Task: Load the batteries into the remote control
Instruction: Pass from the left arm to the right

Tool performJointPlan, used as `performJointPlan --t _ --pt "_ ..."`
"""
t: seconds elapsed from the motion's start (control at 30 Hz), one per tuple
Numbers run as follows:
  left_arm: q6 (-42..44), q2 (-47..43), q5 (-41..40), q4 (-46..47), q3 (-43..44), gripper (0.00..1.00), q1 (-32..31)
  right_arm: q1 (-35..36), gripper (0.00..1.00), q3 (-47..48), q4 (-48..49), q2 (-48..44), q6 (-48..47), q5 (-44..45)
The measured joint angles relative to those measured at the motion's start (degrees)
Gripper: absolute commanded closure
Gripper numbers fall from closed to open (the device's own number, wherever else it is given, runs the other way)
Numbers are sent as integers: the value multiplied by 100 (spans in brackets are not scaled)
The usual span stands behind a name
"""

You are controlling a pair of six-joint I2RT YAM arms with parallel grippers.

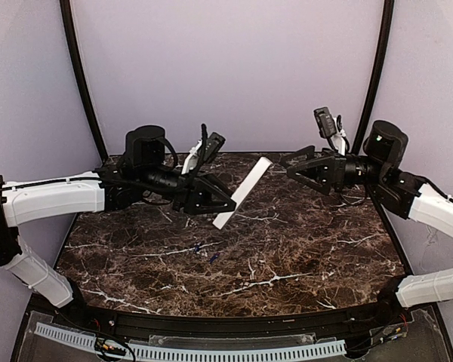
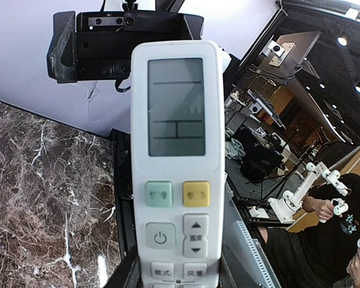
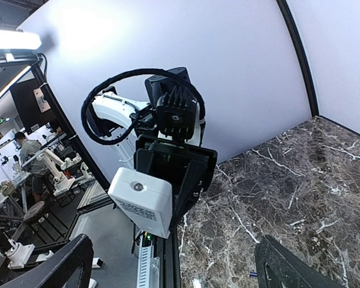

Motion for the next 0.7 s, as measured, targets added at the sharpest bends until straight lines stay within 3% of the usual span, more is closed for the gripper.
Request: performJointPlan --t 0.3,0.7 --pt "-227 15 -20 225 26 87 -28 173 12 85 -96 -2 286 153" --pt "184 319 -470 -385 363 87 -96 409 17 216 -317 483 686 542"
